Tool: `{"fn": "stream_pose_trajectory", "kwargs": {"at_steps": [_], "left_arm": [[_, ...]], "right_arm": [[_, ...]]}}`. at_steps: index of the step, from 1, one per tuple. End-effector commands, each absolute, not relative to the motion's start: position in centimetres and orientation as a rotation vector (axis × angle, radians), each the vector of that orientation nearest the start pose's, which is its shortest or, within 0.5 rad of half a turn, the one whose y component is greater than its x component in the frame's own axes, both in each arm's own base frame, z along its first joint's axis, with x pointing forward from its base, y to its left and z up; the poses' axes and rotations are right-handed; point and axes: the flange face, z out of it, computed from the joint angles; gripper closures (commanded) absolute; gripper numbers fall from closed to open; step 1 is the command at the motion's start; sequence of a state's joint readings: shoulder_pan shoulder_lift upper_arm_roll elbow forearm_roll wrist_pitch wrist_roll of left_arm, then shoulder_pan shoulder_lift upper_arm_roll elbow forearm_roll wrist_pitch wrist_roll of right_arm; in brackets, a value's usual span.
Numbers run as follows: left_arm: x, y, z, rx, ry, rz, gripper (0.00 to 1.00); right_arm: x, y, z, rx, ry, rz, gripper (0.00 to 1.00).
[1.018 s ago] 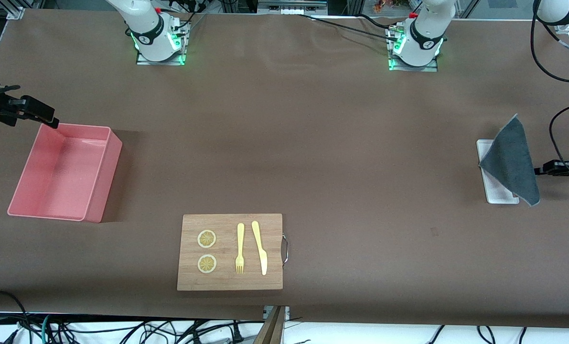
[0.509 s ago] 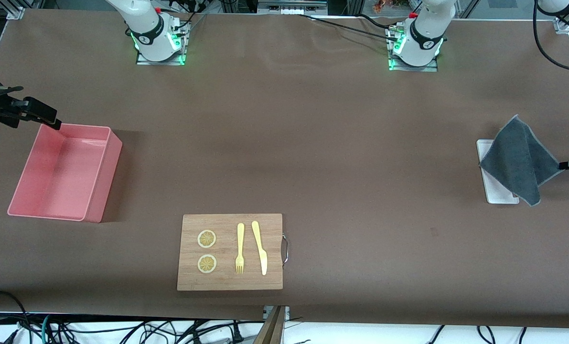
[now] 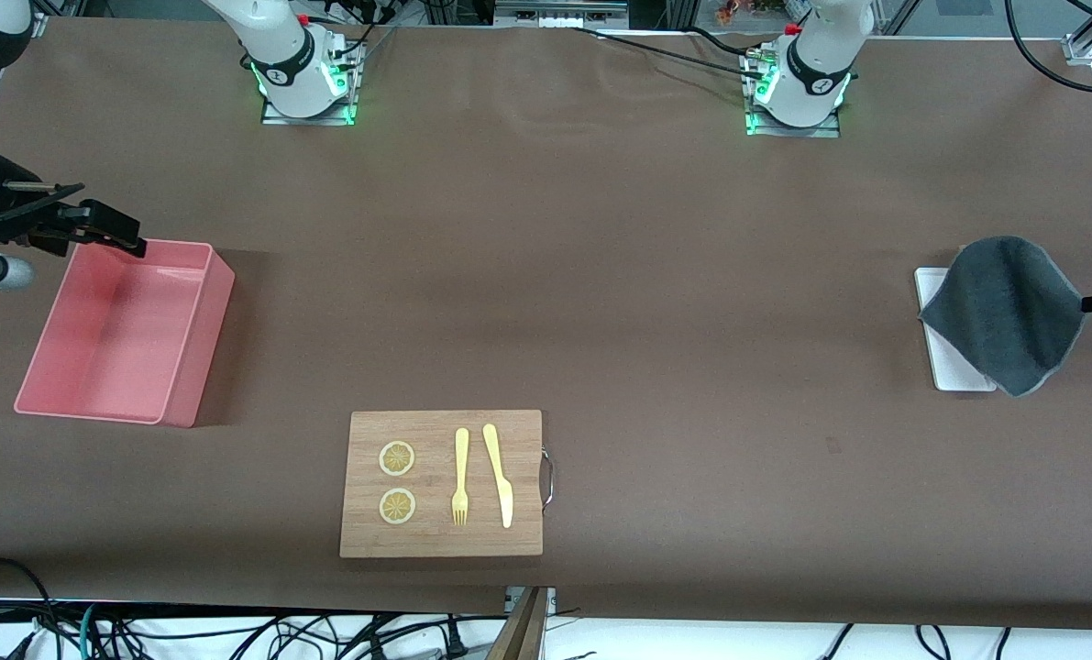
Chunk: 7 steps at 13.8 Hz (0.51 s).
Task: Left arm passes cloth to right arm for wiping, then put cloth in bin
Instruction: 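Lift the grey cloth off the white tray with the left gripper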
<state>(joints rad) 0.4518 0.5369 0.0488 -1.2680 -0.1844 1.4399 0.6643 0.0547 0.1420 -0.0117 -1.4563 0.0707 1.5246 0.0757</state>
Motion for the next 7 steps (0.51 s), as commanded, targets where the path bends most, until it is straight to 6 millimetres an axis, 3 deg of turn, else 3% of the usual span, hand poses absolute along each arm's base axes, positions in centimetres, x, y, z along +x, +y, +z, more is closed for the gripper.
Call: {"fn": "stream_pose_trajectory", "kwargs": {"at_steps": [1,4,7], "left_arm": [[60.8,23.7,46.5,-3.384,0.185,0.438,1.0],[61.6,16.8,48.3,-3.371,0.141,0.546,1.0],[62.7,6.2,50.5,-3.349,0.312,0.566,1.0]], "right_arm": [[59.7,4.5,59.0,-3.001,0.226,0.12,0.0],[60.4,8.3,58.1,-2.999,0.296,0.097,0.0],[61.2,12.8,57.3,-2.969,0.461,0.041,0.0]]}}
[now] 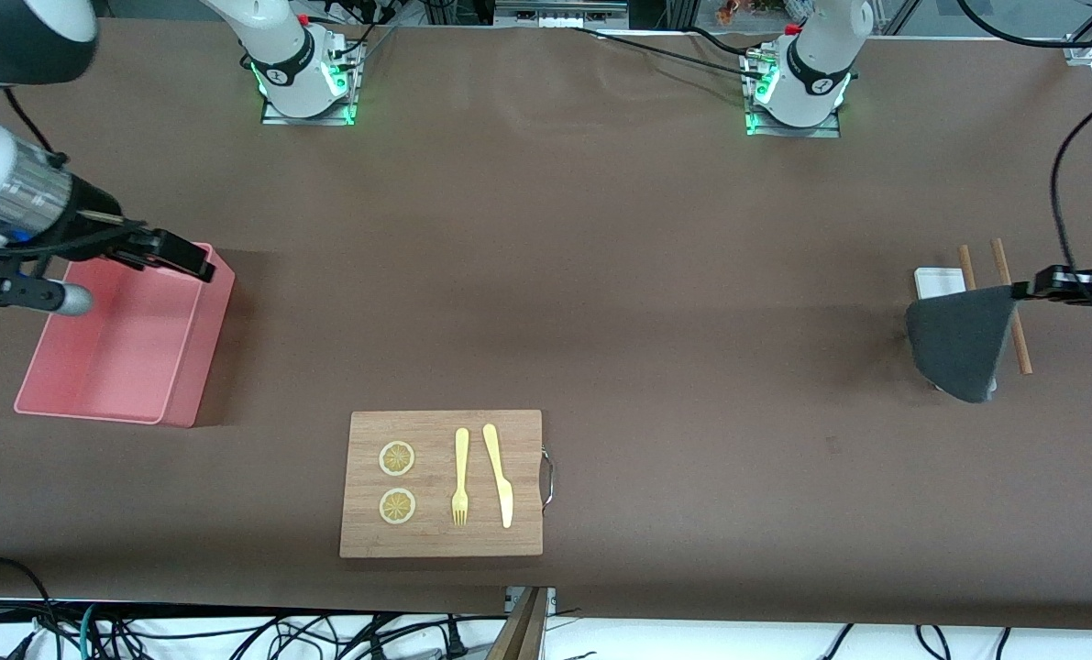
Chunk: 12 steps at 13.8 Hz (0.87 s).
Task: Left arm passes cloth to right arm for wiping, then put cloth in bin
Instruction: 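Carry the cloth to mid-table with the left gripper while the right gripper approaches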
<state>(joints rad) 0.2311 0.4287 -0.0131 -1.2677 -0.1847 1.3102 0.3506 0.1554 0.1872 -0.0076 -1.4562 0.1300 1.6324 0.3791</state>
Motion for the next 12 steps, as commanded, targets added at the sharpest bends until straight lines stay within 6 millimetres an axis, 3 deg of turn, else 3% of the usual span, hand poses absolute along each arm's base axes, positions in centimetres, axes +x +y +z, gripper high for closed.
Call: {"fn": "stream_pose_trajectory", "kwargs": {"at_steps": [1,3,5,8,12], "left_arm": [[62.7,1.9,51.3,-3.349,0.346,0.577,1.0],[62.0,-7.6,52.6,-3.366,0.282,0.631,1.0],[61.1,-15.0,53.5,-3.399,0.246,0.63,1.0],[60.0,-23.4,54.1,-3.454,0.199,0.556,1.0],[58.6,-31.0,55.8,-3.596,-0.022,0.512,1.0]], "right_arm": [[61.5,14.2,56.8,-2.956,0.503,0.018,0.0],[61.8,16.5,56.2,-2.936,0.558,-0.011,0.0],[61.9,17.8,55.8,-2.922,0.587,-0.027,0.0],[62.1,20.0,55.3,-2.893,0.635,-0.058,0.0],[62.3,24.6,54.0,-2.822,0.766,-0.106,0.0]]}}
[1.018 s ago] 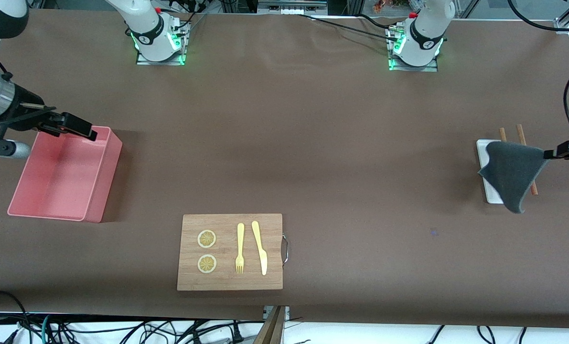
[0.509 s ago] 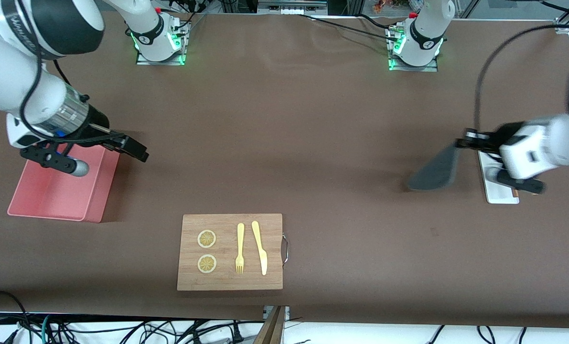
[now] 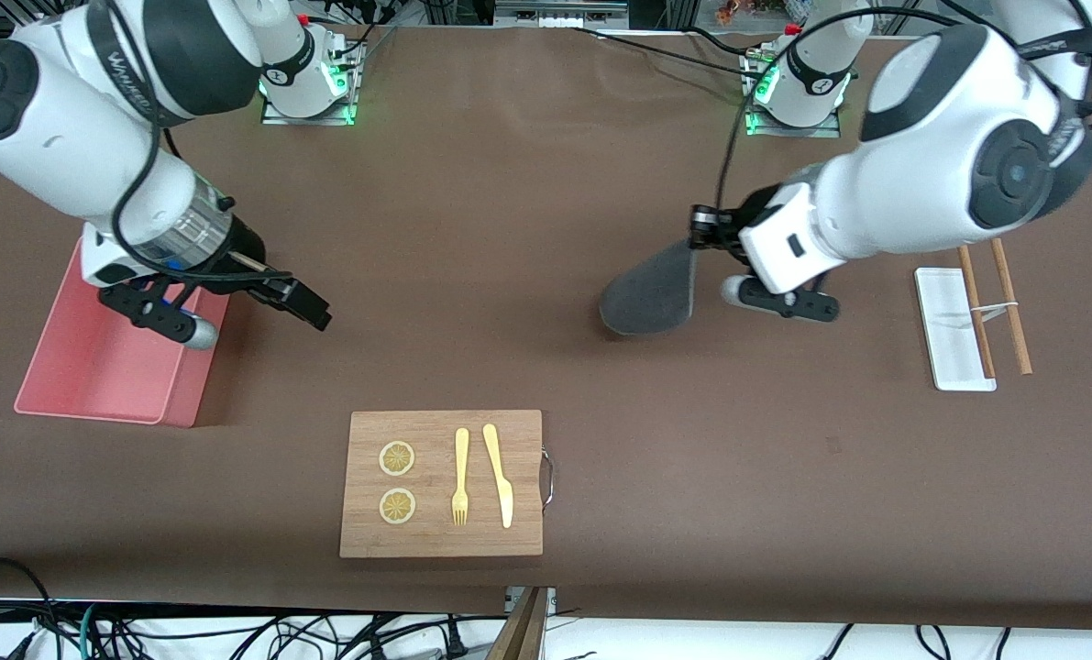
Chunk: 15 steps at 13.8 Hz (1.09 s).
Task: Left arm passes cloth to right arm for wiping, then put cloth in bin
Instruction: 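Carry the cloth to mid-table with the left gripper while the right gripper approaches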
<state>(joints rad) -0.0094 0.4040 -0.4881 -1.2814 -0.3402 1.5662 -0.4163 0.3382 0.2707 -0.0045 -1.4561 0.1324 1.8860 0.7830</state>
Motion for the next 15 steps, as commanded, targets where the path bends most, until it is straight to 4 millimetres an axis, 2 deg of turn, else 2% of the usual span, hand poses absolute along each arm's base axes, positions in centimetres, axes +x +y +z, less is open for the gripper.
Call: {"fn": "stream_pose_trajectory", "kwargs": {"at_steps": [1,3,6,9,11,13,15], "left_arm": [[58.3,-32.5,56.2,-3.647,-0.053,0.514,1.0],[58.2,-35.3,56.2,-3.762,-0.108,0.574,1.0],[57.6,-38.7,56.6,-3.884,-0.17,0.621,1.0],[56.8,-41.9,57.5,-3.908,-0.514,0.592,1.0],[57.0,-42.8,57.9,-3.918,-0.734,0.596,1.0],[57.3,-43.0,58.1,-3.933,-0.894,0.73,1.0],[57.4,-43.0,57.9,-3.926,-0.98,0.855,1.0]], "right_arm": [[62.3,25.8,53.4,-2.8,0.804,-0.114,0.0],[62.2,28.1,52.5,-2.756,0.879,-0.124,0.0],[62.0,30.4,51.6,-2.697,0.97,-0.132,0.0],[61.9,32.0,51.0,-2.65,1.032,-0.139,0.0],[61.6,32.8,50.7,-2.628,1.079,-0.125,0.0],[61.5,33.2,50.3,-2.599,1.147,-0.104,0.0],[60.9,34.7,49.9,-2.582,1.178,-0.075,0.0]]}}
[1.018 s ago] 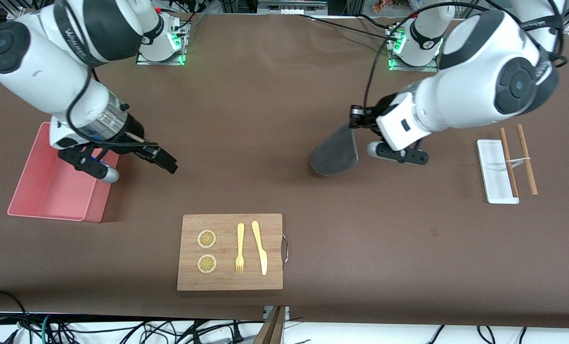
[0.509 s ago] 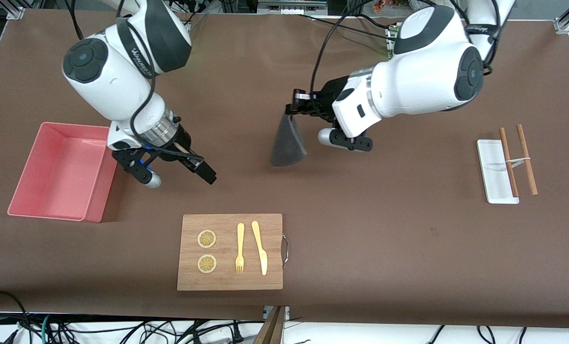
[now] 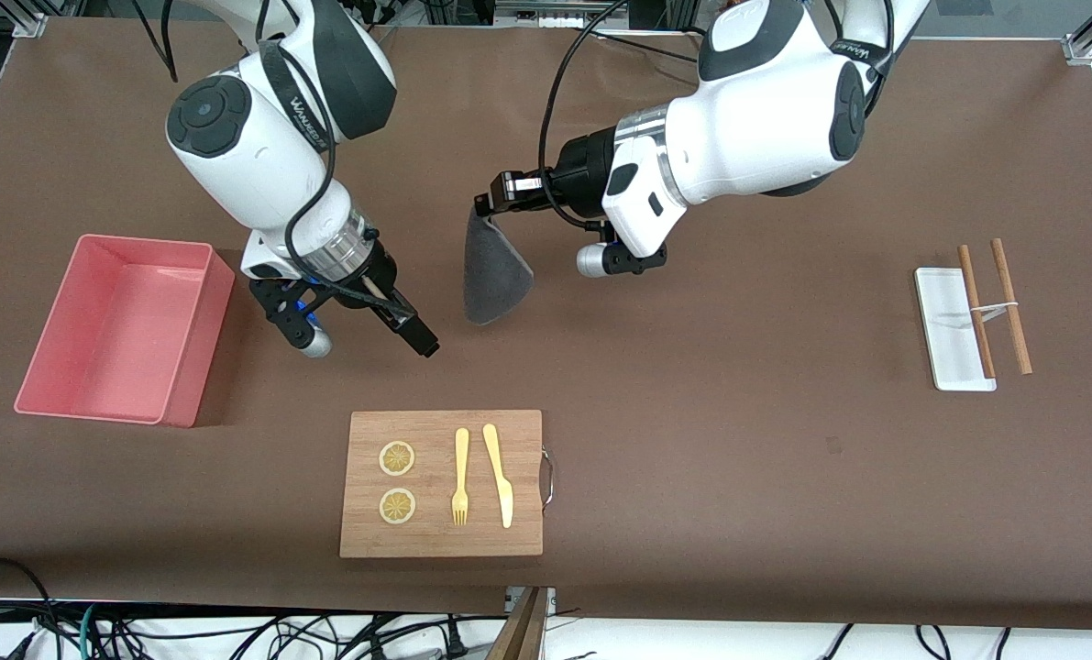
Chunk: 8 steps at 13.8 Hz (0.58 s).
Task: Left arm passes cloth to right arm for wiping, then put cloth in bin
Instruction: 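Carry the cloth to mid-table with the left gripper while the right gripper approaches, then close the right gripper on the cloth hanging from the left gripper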
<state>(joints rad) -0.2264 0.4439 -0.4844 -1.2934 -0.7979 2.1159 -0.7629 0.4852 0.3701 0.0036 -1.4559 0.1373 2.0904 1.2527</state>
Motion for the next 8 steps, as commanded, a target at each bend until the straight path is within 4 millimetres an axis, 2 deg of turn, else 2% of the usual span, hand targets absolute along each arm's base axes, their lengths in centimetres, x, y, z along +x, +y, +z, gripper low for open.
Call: {"fn": "stream_pose_trajectory", "kwargs": {"at_steps": [1,4,8], "left_arm": [[57.5,-43.1,57.8,2.034,0.525,-0.455,1.0],[57.9,-42.5,57.9,2.032,0.536,-0.449,1.0],[58.2,-42.0,57.9,2.035,0.541,-0.44,1.0]], "right_arm": [[60.6,35.1,49.9,-2.573,1.186,-0.066,0.0],[60.1,36.1,50.0,-2.477,1.222,0.082,0.0],[60.1,35.9,49.8,-2.493,1.186,0.105,0.0]]}}
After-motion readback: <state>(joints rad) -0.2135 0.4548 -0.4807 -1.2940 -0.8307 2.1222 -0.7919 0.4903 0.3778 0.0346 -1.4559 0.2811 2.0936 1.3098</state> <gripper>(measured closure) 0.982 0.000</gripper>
